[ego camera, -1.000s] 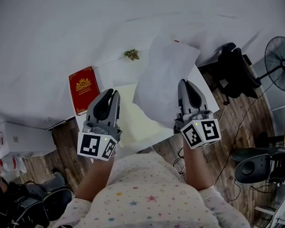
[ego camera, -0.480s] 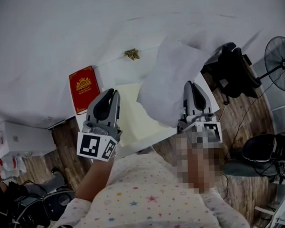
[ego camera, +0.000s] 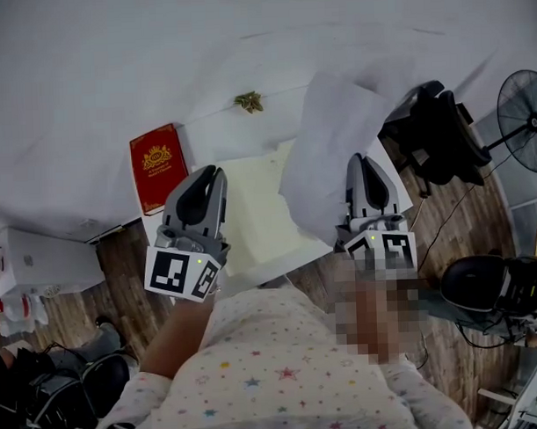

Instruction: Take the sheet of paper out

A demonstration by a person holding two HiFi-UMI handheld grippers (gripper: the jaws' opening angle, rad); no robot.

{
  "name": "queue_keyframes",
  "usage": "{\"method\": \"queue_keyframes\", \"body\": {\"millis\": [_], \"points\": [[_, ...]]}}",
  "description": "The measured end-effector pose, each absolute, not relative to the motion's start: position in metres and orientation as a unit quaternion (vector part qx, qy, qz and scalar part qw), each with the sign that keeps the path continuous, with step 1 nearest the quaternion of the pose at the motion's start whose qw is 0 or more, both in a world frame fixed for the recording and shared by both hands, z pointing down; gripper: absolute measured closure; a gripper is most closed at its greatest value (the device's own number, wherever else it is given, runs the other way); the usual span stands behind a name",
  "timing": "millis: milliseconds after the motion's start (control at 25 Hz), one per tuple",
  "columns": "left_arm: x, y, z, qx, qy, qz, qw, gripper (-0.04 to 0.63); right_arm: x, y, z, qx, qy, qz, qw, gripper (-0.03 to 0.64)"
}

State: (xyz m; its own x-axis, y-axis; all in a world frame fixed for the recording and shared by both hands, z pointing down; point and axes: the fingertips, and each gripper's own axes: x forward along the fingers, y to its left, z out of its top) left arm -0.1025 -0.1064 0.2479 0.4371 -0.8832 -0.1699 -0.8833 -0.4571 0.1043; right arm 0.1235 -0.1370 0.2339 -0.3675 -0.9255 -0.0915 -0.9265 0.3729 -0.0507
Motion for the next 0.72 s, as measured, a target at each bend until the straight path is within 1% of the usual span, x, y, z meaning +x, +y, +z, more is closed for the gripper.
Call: {"method": "queue_keyframes", "body": {"millis": [720], "points": [[-0.097,-0.114,0.253,-0.853,0.513,0.094,-0.008,0.552,0.116,-0.139,0.241,-0.559,0.829,0.006,0.029,0.616]]}}
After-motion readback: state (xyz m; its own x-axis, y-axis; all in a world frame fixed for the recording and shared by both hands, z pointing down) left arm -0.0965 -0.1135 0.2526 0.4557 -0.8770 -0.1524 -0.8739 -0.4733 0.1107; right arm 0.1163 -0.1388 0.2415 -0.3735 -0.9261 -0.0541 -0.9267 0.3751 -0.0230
